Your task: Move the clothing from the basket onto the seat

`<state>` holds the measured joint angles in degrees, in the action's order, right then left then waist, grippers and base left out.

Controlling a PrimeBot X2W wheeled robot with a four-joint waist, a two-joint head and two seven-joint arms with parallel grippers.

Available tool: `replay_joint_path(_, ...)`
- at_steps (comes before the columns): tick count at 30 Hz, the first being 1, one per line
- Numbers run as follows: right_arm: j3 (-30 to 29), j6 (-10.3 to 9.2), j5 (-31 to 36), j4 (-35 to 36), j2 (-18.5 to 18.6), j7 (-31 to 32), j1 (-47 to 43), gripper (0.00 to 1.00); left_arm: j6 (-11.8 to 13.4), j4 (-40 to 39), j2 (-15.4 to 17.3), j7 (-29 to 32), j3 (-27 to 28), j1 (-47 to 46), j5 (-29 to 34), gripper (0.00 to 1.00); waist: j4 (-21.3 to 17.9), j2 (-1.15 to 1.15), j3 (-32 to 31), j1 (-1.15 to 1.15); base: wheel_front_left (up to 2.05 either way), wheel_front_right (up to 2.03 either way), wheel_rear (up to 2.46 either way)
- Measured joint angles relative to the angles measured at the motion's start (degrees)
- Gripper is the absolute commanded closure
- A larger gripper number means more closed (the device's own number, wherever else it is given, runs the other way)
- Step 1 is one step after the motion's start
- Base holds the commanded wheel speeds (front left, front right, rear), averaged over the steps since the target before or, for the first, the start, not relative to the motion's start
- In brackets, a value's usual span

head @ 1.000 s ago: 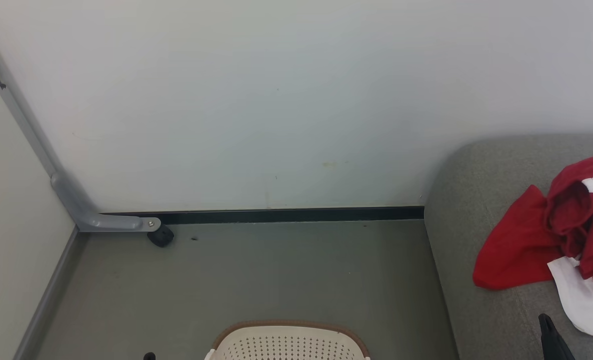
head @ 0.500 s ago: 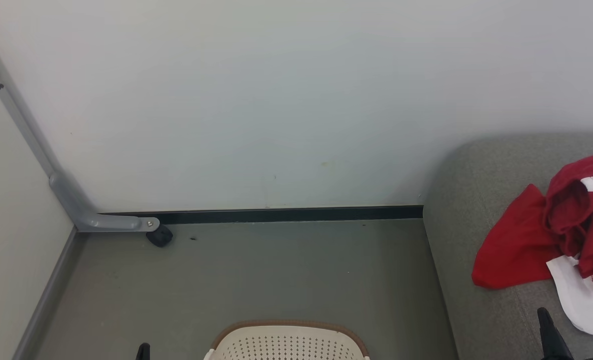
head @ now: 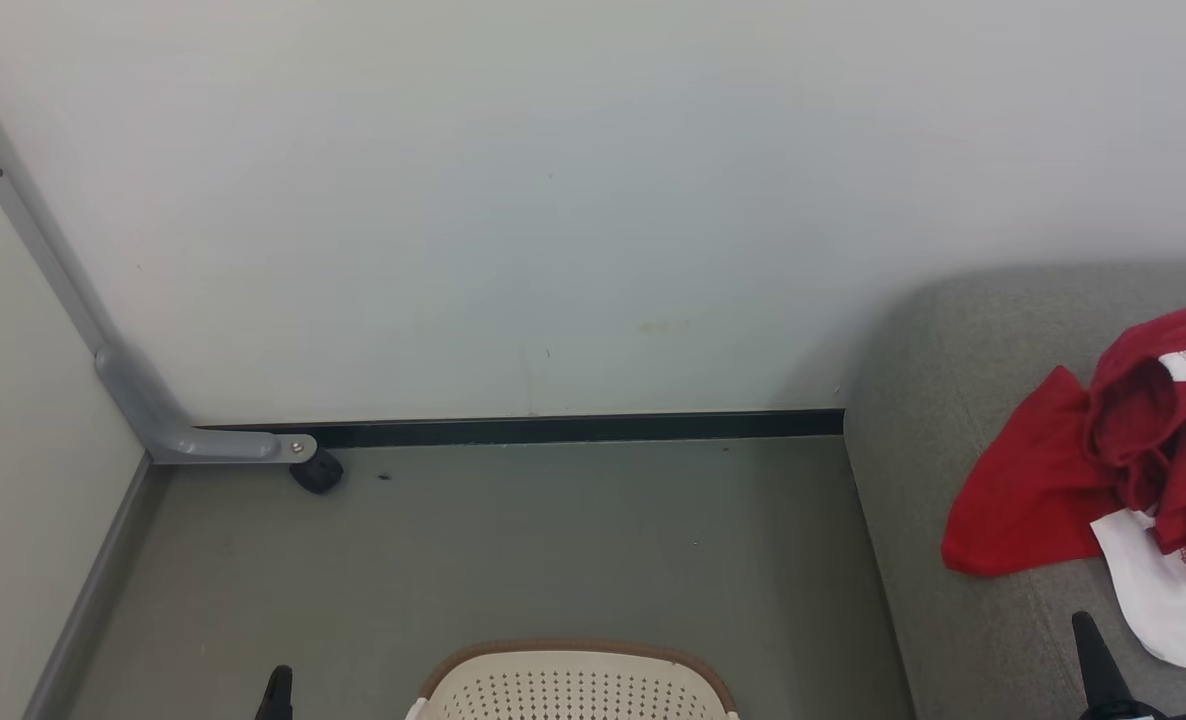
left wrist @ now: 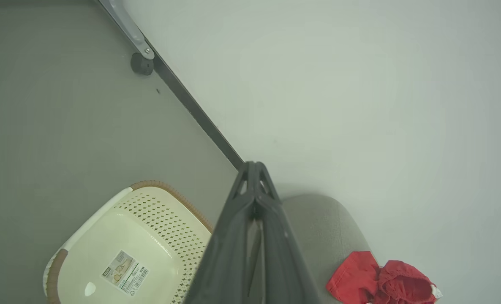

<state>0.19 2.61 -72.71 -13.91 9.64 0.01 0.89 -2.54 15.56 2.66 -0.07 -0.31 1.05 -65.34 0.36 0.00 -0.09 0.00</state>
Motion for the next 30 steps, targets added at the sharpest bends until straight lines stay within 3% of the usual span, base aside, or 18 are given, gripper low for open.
replay_joint_path(30,-7.3,3.79,-17.5,-3.0,-6.5,5.8,3.5,1.00,-4.1,1.2,-0.3,5.9,4.7,-4.6,-24.2,1.00,-0.3,0.00,0.2,0.00,0.00,0.00,0.00)
